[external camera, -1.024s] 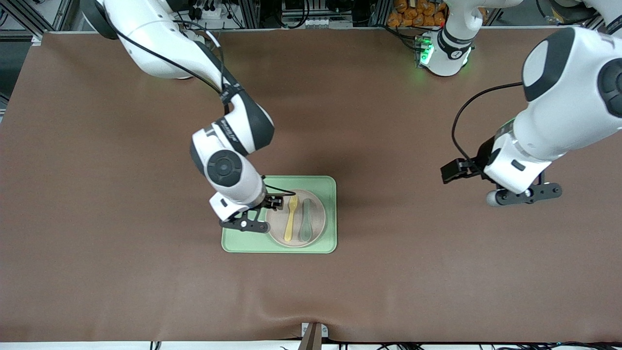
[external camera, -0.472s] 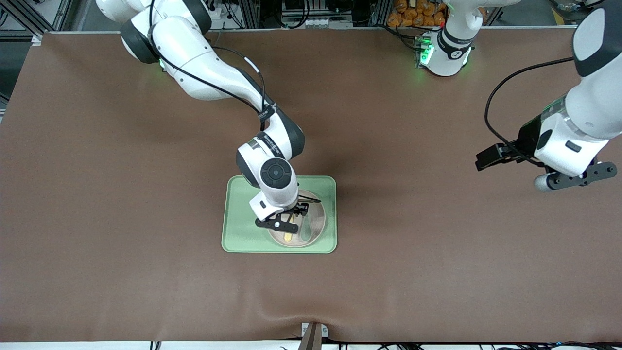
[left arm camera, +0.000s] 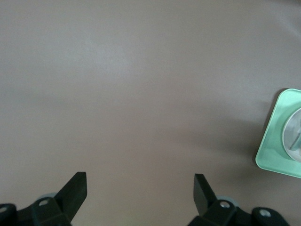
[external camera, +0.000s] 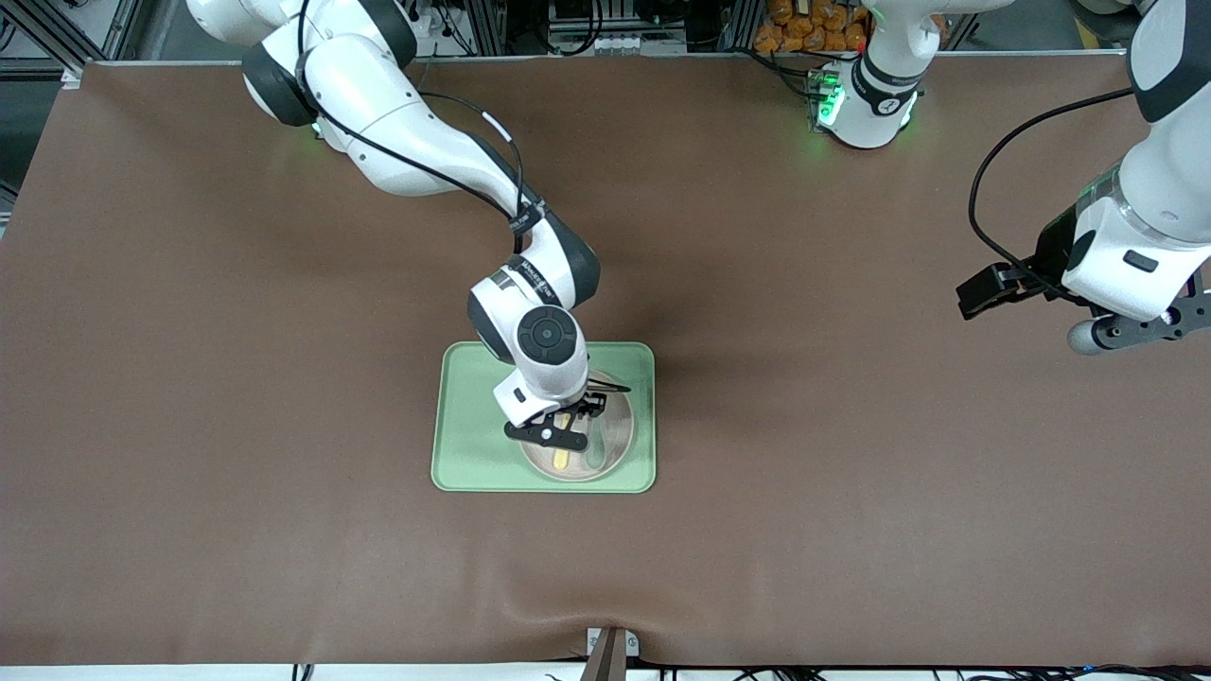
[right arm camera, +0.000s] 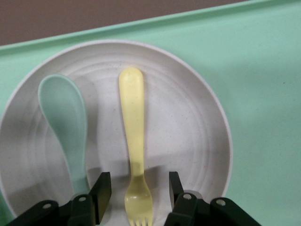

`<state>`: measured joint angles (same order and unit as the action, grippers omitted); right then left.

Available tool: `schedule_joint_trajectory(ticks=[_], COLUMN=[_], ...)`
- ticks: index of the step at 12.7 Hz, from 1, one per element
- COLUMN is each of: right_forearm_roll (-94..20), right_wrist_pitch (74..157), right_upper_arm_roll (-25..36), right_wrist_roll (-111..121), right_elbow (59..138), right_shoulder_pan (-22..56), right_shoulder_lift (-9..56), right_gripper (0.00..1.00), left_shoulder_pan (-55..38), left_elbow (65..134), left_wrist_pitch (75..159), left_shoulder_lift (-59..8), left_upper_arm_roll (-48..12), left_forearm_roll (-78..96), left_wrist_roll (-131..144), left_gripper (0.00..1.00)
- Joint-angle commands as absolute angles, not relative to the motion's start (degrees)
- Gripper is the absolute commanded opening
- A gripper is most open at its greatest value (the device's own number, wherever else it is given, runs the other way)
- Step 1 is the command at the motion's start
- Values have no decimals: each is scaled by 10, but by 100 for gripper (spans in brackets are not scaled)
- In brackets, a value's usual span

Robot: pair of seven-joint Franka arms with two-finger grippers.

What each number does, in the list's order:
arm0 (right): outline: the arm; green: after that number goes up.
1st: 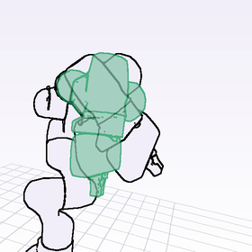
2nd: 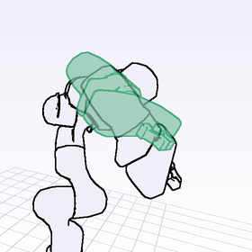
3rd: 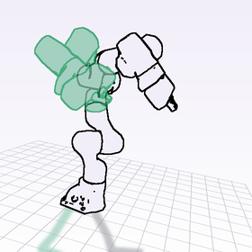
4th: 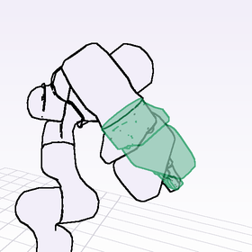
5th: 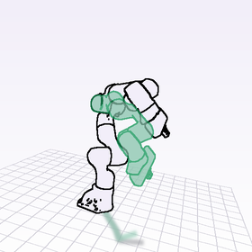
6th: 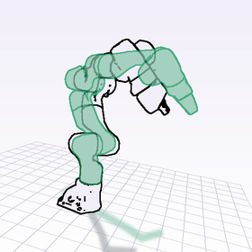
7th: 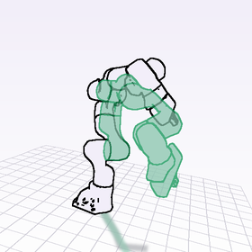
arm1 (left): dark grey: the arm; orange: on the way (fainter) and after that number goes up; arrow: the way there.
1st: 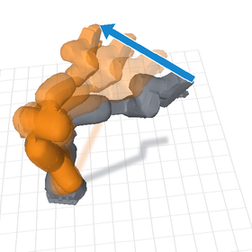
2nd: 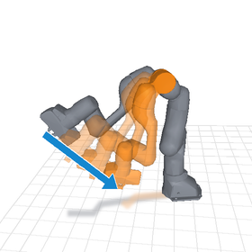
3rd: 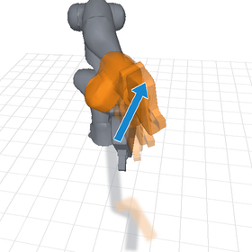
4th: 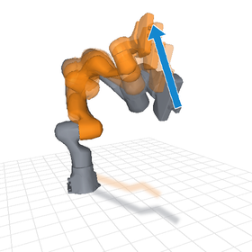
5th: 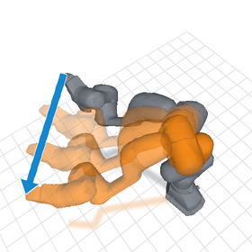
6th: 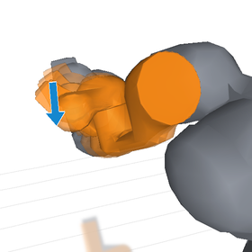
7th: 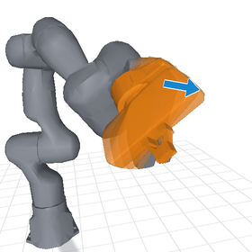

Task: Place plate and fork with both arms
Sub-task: 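Lower the right gripper over the yellow fork and grasp it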

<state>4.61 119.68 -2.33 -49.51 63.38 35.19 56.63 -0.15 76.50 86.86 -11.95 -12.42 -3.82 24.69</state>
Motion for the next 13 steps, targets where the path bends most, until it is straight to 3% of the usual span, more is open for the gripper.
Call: schedule_joint_trajectory(ticks=[1,6,11,13], right_forearm_roll=[56,67,77,76], right_wrist_pitch=[1187,1188,1191,1189], right_upper_arm_roll=[-18,-18,-18,-18], right_wrist_roll=[-512,-512,-514,-514], right_elbow=[618,627,637,637], right_shoulder_pan=[363,363,365,365], right_shoulder_lift=[575,575,575,575], right_gripper=[55,55,44,22], left_shoulder_pan=[4,5,6,7], left_elbow=[776,779,779,780], left_wrist_pitch=[859,860,860,860], left_shoulder_lift=[-100,-100,-91,-88], left_upper_arm_roll=[-130,-130,-130,-129], left_forearm_roll=[-52,-47,-48,-48], left_wrist_roll=[237,236,236,235], left_gripper=[100,100,100,100])
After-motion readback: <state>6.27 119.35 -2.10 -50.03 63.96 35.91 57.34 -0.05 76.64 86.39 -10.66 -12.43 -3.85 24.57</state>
